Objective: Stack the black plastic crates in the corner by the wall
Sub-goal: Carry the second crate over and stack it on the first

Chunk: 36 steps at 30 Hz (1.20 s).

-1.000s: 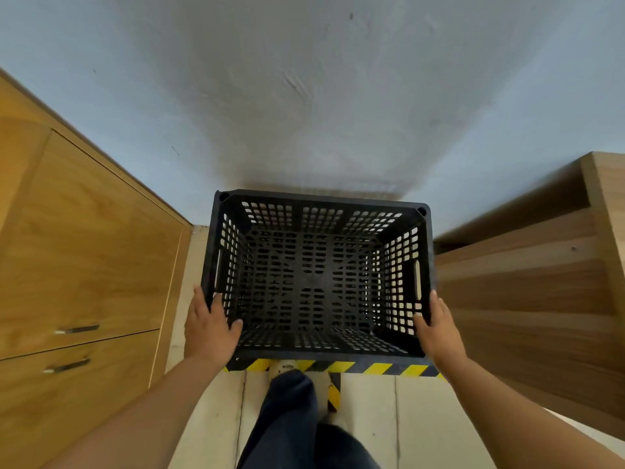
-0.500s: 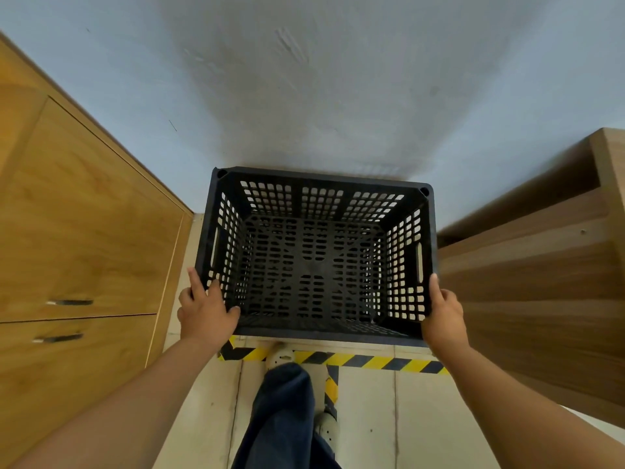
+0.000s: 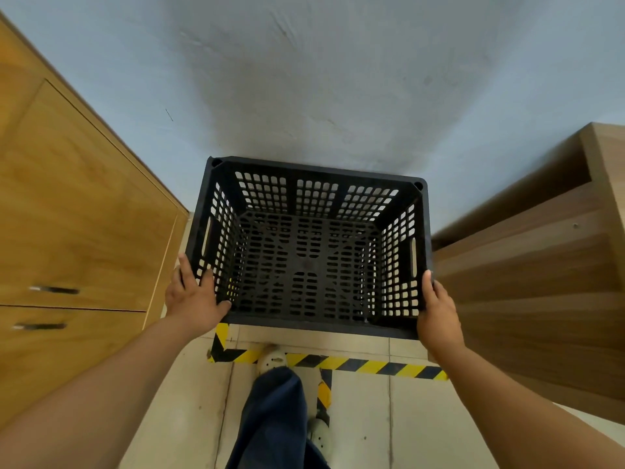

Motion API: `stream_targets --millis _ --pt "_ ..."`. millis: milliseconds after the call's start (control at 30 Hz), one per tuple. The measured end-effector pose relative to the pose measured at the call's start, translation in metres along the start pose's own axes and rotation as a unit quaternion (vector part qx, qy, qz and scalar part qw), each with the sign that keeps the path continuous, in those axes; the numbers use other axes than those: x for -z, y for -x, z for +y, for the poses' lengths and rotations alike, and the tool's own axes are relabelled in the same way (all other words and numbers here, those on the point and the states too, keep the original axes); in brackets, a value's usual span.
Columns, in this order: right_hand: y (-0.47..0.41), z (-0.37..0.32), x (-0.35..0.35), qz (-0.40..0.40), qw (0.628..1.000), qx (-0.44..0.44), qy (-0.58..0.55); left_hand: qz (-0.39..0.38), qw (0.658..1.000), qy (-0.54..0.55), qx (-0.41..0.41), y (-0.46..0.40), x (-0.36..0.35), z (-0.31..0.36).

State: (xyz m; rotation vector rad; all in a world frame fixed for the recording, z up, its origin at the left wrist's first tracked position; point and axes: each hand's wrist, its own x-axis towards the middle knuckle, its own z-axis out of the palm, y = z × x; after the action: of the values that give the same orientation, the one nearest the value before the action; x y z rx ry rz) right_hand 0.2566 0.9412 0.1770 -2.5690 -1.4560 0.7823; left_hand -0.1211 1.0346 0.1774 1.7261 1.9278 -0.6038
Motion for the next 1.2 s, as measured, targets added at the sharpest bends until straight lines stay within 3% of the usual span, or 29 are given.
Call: stream_targets --millis 267,433,600,900,1200 --pt "0.009 0.006 0.007 -0.05 0.998 0.005 0.03 0.009 0.995 0.094 -0.038 0.012 0.0 -0.014" --pt "0.009 0.004 0.011 -0.044 0.999 -0.008 0.013 0.008 0.999 0.008 -0.042 0.013 -0.007 -0.021" --pt "0.008 -0.001 0.012 -0.041 0.998 -0.025 0.033 0.017 0.999 -0.007 -0.026 0.011 -0.013 -0.019" --pt "0.013 -0.002 0.009 -0.042 0.999 -0.026 0.014 0.053 0.995 0.07 -0.056 0.006 -0.006 -0.028" --pt "0.016 -0.008 0.01 -0.045 0.998 -0.039 0.007 0.081 0.992 0.078 -0.053 0.0 0.003 -0.032"
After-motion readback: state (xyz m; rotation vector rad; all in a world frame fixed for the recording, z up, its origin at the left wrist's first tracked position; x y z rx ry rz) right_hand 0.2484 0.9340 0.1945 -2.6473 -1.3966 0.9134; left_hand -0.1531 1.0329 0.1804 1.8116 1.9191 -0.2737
